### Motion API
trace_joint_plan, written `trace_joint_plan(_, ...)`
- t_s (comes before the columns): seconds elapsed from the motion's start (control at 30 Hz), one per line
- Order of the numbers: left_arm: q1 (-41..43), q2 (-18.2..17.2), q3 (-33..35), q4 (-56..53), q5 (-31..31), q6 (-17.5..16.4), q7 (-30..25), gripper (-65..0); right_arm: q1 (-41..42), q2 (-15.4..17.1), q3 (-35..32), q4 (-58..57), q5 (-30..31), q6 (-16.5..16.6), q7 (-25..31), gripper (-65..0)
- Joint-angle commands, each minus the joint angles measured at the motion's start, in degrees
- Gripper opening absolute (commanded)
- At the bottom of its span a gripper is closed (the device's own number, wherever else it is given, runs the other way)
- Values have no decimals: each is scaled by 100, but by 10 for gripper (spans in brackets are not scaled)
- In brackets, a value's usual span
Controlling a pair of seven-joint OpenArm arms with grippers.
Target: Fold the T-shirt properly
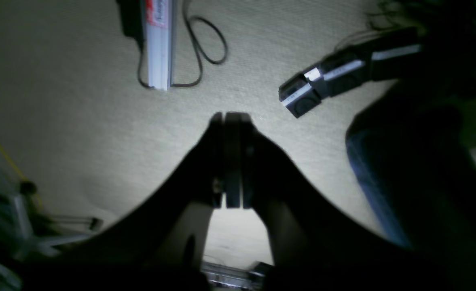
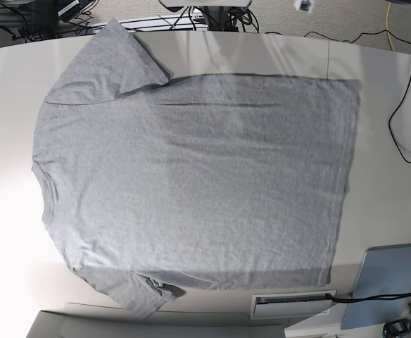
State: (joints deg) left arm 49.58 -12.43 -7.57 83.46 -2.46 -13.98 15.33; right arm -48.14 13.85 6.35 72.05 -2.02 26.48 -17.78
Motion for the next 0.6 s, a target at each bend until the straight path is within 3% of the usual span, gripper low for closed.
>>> trace_joint_plan(0.0, 352, -151, -9, 426, -13, 9, 39, -559, -339, 184, 48, 422, 120, 9, 59, -650)
trace_joint_plan(0.13, 1003, -710, -9, 1919, 297, 400, 179, -560, -1307, 632, 221, 1910, 315, 7, -118, -650)
trace_joint_plan(0.27, 1231, -1329, -11, 3161, 999, 518, 634, -559, -2063, 804, 754, 3292, 313, 0, -339, -650)
trace_joint_plan(0.43, 1128, -1952, -11, 4133, 1366, 509, 870, -457, -2444, 802, 1609, 4603, 313, -15, -640, -650)
trace_joint_plan(0.57, 699, -2179, -9, 4253, 1491, 417, 901, -385, -2273, 793, 2105, 5327, 308, -15, -1499, -650)
